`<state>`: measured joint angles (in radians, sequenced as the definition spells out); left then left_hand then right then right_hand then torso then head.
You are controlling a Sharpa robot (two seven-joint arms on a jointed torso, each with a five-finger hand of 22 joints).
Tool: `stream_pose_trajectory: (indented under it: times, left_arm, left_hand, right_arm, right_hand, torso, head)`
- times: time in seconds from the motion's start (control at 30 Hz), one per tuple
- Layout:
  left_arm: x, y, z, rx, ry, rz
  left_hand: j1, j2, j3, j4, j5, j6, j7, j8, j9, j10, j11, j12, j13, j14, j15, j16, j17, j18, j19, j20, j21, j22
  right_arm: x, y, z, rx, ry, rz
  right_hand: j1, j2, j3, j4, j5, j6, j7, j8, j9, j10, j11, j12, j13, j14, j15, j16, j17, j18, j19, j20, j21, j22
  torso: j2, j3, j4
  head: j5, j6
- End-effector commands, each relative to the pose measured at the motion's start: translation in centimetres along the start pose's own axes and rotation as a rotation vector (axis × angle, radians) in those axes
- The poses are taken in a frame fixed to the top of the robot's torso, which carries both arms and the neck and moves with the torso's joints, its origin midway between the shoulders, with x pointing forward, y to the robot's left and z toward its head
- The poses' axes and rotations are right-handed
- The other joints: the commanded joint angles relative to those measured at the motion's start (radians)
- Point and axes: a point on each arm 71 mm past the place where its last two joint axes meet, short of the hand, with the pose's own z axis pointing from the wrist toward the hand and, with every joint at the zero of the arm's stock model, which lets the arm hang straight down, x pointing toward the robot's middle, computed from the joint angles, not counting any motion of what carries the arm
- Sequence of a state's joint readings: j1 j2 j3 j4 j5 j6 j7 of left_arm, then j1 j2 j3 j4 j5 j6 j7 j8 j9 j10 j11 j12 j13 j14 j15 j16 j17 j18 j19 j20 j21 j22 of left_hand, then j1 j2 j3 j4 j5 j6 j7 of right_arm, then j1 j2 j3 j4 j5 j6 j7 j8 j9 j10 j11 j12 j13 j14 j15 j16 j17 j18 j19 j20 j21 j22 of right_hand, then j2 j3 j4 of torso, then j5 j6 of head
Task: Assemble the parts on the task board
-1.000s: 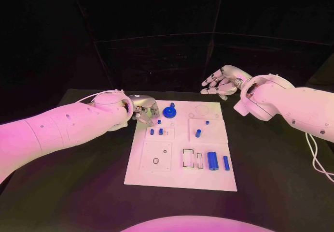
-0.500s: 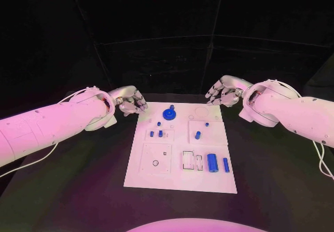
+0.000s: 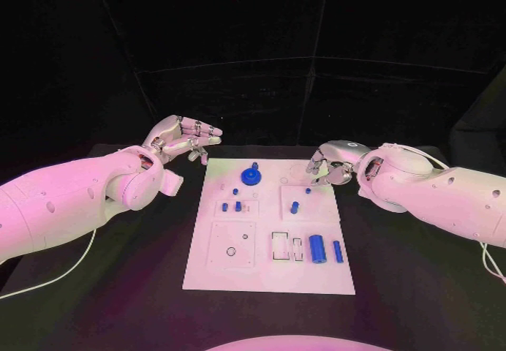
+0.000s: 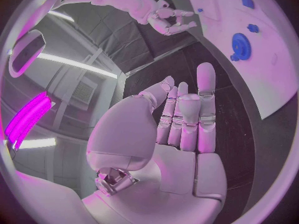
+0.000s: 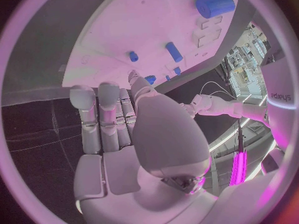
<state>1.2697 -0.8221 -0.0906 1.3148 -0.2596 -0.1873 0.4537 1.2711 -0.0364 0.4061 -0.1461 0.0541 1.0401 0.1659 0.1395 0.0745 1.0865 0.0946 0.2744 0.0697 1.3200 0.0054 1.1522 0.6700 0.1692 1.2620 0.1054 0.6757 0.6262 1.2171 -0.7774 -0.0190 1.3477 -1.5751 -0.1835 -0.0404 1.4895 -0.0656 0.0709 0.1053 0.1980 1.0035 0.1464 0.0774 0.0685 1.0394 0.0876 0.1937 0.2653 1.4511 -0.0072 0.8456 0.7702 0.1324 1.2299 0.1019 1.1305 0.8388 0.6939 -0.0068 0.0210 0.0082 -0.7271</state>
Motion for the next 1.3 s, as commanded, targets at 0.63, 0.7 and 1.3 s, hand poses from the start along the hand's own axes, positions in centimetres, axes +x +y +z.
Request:
stream_pose_trajectory:
  times: [0.63, 0.7, 1.3]
  left_arm:
    - [-0.5, -0.6, -0.5, 0.071, -0.095, -0.246]
    - [-0.6, -0.6, -0.5, 0.07, -0.098, -0.244]
    - [-0.6, -0.4, -0.4, 0.057, -0.097, -0.245]
  left_hand:
    - [-0.004, 0.009, 0.003, 0.007, 0.006, 0.002, 0.003, 0.005, -0.002, 0.0, 0.0, 0.01, 0.0, -0.02, 0.002, -0.019, -0.028, 0.014, -0.011, 0.001, -0.016, -0.009]
    - [-0.002, 0.01, 0.004, 0.006, 0.006, 0.002, 0.003, 0.005, -0.002, -0.001, 0.0, 0.011, 0.0, -0.021, 0.002, -0.021, -0.031, 0.014, -0.011, 0.001, -0.018, -0.01]
    - [0.001, 0.01, 0.006, 0.003, 0.006, 0.002, 0.003, 0.005, -0.002, -0.002, 0.0, 0.012, 0.0, -0.024, 0.001, -0.025, -0.039, 0.014, -0.011, 0.0, -0.02, -0.011]
  right_arm:
    - [2.3, 1.6, -0.2, -0.036, 0.081, -0.132]
    - [2.4, 1.7, -0.1, -0.038, 0.085, -0.132]
    - [3.2, 2.5, 0.1, -0.04, 0.139, -0.156]
  right_hand:
    - [0.01, -0.007, 0.085, -0.02, -0.055, 0.032, 0.014, -0.007, 0.0, 0.031, 0.007, -0.021, -0.113, 0.018, 0.011, 0.08, 0.059, -0.006, 0.032, 0.009, 0.054, 0.07]
    - [0.011, -0.007, 0.102, -0.022, -0.062, 0.037, 0.014, -0.007, 0.0, 0.039, 0.006, -0.022, -0.124, 0.019, 0.01, 0.09, 0.066, -0.007, 0.035, 0.009, 0.06, 0.078]
    - [-0.006, -0.018, 0.295, -0.067, -0.104, 0.106, 0.0, -0.003, 0.001, 0.135, -0.011, -0.039, -0.188, 0.041, -0.003, 0.253, 0.207, -0.034, 0.099, -0.003, 0.175, 0.242]
  torso:
    - [-0.001, 0.0005, 0.0008]
    - [-0.001, 0.0005, 0.0009]
    - [0.0, 0.0007, 0.0011]
  head:
    - [-0.011, -0.019]
    - [-0.011, -0.02]
    - [-0.011, -0.022]
